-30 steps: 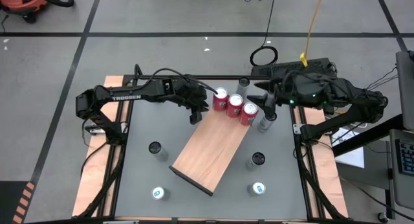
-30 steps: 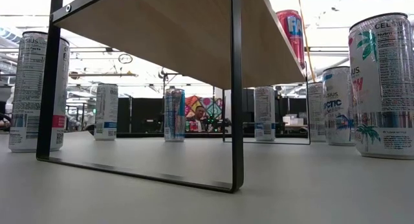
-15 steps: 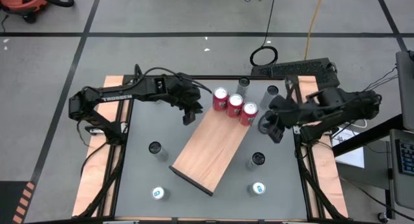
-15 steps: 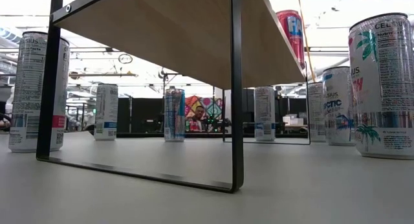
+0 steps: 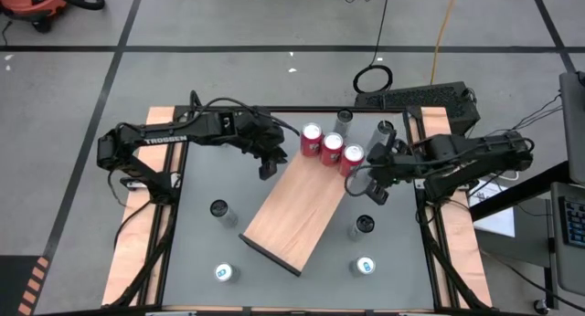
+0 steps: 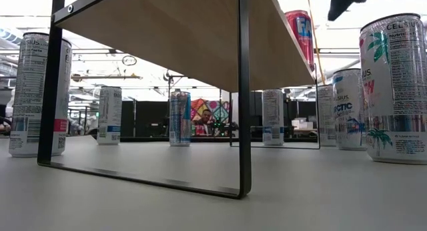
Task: Place canned beverage on shelf
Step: Put the white pink soda can on the shelf
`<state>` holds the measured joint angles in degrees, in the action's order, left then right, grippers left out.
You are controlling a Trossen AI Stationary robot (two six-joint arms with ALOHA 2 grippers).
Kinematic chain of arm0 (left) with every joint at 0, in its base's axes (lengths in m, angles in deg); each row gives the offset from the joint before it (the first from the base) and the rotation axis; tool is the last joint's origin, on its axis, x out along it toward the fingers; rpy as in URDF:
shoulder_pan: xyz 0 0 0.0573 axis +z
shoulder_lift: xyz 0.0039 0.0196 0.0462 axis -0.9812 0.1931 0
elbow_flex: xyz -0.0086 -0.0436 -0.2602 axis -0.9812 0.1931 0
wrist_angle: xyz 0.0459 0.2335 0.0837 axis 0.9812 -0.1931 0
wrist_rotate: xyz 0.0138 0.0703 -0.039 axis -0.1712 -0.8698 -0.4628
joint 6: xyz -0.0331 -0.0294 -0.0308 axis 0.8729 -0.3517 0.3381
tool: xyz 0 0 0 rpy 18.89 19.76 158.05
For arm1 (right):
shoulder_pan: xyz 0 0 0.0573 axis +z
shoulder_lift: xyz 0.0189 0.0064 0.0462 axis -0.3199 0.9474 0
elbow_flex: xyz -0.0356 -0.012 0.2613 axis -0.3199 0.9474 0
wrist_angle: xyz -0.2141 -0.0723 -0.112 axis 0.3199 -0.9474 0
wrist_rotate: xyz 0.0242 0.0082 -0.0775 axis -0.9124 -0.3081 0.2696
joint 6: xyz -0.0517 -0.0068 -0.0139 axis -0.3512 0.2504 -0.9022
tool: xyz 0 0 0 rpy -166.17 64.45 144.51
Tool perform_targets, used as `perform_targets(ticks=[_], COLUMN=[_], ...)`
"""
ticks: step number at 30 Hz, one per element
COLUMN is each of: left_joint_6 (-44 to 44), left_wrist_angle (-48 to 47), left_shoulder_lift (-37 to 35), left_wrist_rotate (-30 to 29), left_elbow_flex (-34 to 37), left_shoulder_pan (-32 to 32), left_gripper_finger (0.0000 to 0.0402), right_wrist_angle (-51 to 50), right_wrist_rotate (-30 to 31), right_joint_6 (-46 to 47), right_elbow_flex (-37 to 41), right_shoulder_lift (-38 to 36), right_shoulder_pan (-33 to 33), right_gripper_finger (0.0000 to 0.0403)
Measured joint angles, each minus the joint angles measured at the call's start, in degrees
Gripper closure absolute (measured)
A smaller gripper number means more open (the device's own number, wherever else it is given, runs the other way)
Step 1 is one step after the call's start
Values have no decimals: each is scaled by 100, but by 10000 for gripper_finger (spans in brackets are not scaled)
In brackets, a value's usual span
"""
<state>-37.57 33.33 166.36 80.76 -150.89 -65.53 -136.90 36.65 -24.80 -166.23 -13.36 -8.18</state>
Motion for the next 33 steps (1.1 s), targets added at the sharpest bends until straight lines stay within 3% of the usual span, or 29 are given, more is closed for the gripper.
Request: perform_targets(ticks=[7, 26, 33], left_joint_6=[15, 165, 169], left_wrist_angle=[-2, -48, -182], left_shoulder_lift=[0, 0, 0], left_wrist_rotate=[-173, -321, -320], left_elbow_flex=[0, 2, 2], left_shoulder_pan=[-173, -369, -404], left_gripper_finger=[313, 313, 313], right_wrist_angle=[545, 722, 673], right_wrist_rotate=[2, -178, -976], right_joint_6=[-390, -484, 37], right_elbow_flex=[57, 57, 56], right_shoulder_lift=[0, 0, -99], right_shoulder_pan=[-340, -590, -590], right_gripper_finger=[402, 403, 403])
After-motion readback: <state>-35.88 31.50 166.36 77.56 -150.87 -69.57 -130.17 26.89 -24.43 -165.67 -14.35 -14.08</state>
